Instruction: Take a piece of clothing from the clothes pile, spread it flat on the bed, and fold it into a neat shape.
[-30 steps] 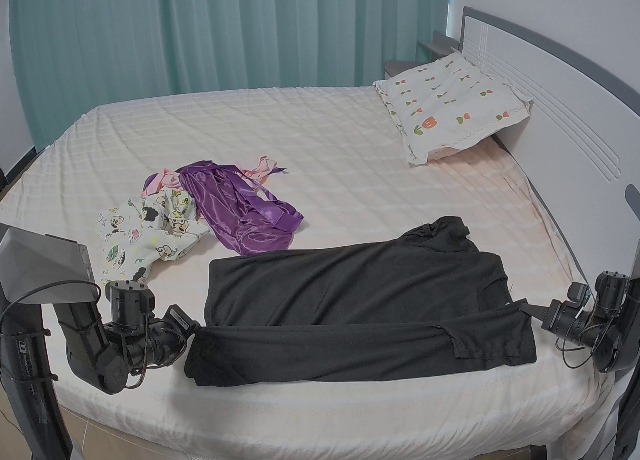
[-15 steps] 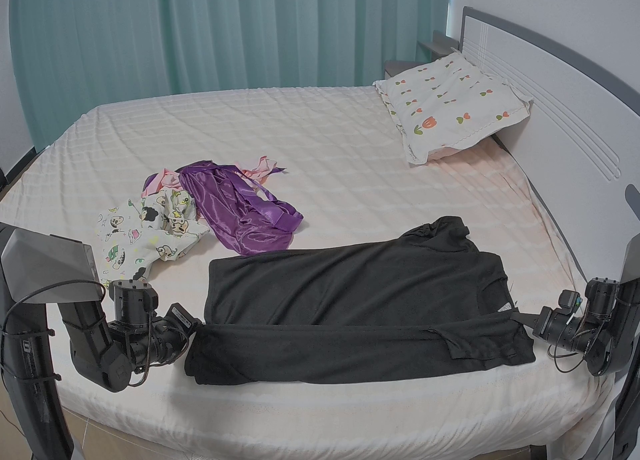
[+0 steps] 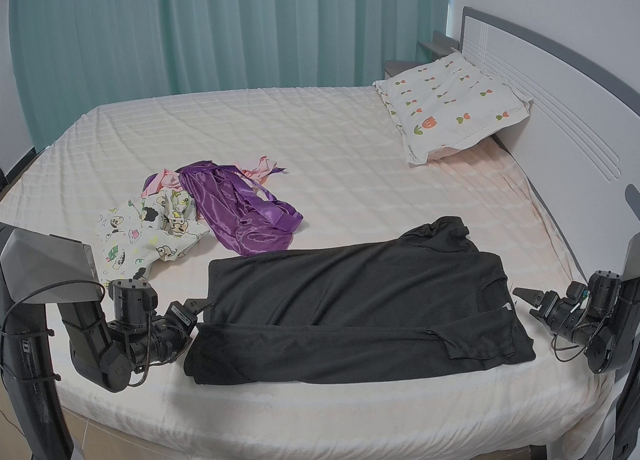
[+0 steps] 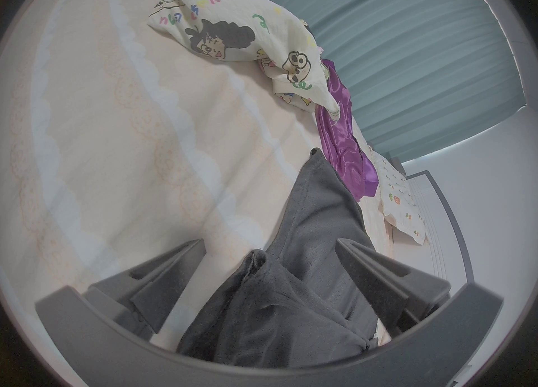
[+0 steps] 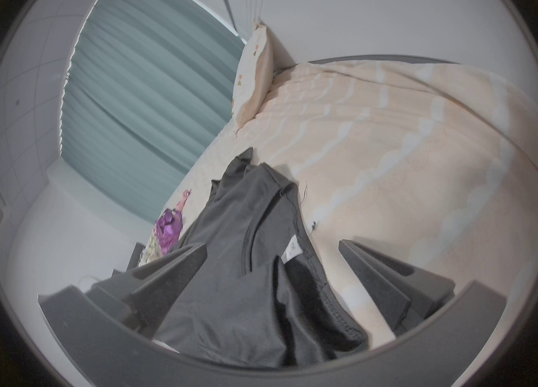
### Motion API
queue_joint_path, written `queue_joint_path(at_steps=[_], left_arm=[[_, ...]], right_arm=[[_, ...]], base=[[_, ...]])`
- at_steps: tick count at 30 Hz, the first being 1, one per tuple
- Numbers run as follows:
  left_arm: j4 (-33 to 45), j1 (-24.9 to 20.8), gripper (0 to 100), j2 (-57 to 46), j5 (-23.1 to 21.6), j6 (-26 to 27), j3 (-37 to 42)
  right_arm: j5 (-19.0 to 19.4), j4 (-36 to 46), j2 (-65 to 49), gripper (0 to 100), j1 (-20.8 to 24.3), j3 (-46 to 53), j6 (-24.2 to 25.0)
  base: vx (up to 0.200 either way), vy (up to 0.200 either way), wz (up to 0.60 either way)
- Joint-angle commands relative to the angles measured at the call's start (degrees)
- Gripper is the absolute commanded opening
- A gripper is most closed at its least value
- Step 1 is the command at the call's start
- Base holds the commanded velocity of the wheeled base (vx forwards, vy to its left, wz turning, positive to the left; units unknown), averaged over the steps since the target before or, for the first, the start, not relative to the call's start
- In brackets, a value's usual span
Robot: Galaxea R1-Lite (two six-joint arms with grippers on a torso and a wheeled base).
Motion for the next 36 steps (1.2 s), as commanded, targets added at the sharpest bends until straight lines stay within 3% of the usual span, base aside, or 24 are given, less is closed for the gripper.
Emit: queue_joint_path(at_steps=[1, 6, 9, 13, 18, 24, 36], left_arm=[[0.2, 0.5, 100, -1.3, -0.8, -2.0, 0.7], [-0.8, 2.3, 100, -3.7, -5.5, -5.4, 2.4], [-4.6, 3.0, 100, -4.5, -9.1, -5.5, 5.6], [-10.9, 3.8, 100, -4.1, -10.8, -5.6, 8.9], [-13.5, 3.8, 100, -3.6, -11.2, -5.4, 10.4], [-13.5, 4.0, 100, -3.5, -11.3, -5.1, 10.3], [-13.5, 4.0, 100, -2.8, -11.2, -5.0, 10.1]], right_arm=[[-5.4, -0.7, -7.3, 100, 3.6, 1.7, 6.0], [-15.1, 1.8, -11.7, 100, 11.8, 4.0, 15.2], [-23.7, 4.2, -12.6, 100, 17.1, 4.9, 19.4], [-29.9, 4.3, -12.9, 100, 21.7, 6.9, 25.2], [-30.8, 4.3, -12.8, 100, 23.9, 9.5, 27.4], [-30.8, 3.6, -10.8, 100, 26.0, 9.3, 31.8], [-31.0, 3.7, -10.5, 100, 30.7, 8.4, 35.1]], base=[[0.000, 0.000, 0.00], [0.000, 0.000, 0.00], [0.000, 0.000, 0.00], [-0.050, 0.000, 0.00], [-0.200, 0.000, 0.00], [0.000, 0.000, 0.00], [0.000, 0.000, 0.00]])
